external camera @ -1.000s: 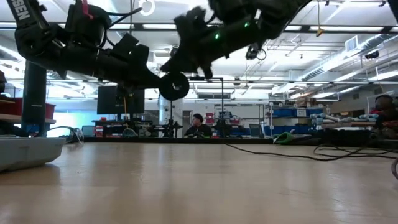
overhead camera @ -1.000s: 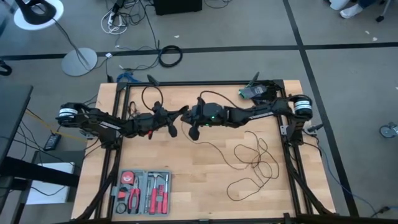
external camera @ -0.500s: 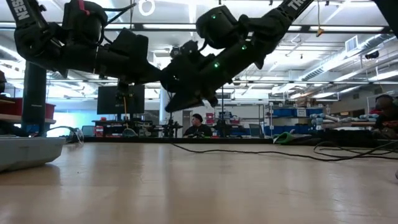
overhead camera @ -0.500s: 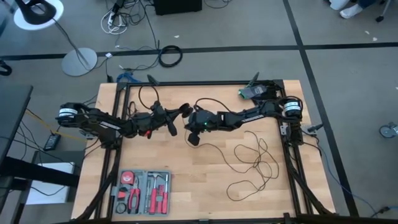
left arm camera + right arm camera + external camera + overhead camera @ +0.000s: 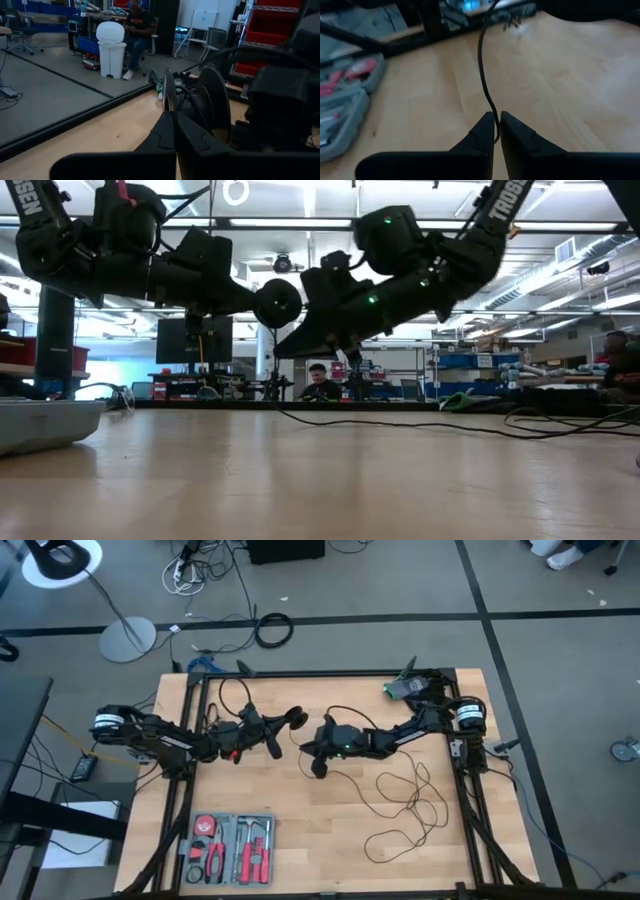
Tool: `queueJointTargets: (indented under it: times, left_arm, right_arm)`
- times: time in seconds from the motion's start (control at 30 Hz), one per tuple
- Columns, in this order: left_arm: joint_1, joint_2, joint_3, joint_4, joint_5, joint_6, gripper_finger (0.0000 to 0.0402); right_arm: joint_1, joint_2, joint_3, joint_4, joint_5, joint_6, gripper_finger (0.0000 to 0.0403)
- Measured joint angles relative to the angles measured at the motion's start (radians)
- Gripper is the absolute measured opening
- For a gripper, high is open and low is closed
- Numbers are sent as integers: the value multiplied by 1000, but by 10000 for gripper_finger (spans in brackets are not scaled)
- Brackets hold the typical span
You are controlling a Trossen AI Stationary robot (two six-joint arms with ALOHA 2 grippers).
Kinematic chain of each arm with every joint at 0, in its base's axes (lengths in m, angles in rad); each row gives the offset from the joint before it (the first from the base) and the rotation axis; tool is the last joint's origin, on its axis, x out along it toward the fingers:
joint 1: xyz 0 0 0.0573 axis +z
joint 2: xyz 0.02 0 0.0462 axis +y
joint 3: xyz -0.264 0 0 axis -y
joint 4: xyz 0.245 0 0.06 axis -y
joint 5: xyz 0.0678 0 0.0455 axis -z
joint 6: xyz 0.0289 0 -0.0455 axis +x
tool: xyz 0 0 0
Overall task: Coil cords
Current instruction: Coil the black wire on the spool
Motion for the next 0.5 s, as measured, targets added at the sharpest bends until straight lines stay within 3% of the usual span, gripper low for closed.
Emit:
queueJointTargets:
  times: [0.5]
  left_arm:
    - [0, 0, 0, 43, 1, -6, 0]
  right_arm:
    - [16, 49, -27, 30, 77, 69, 52]
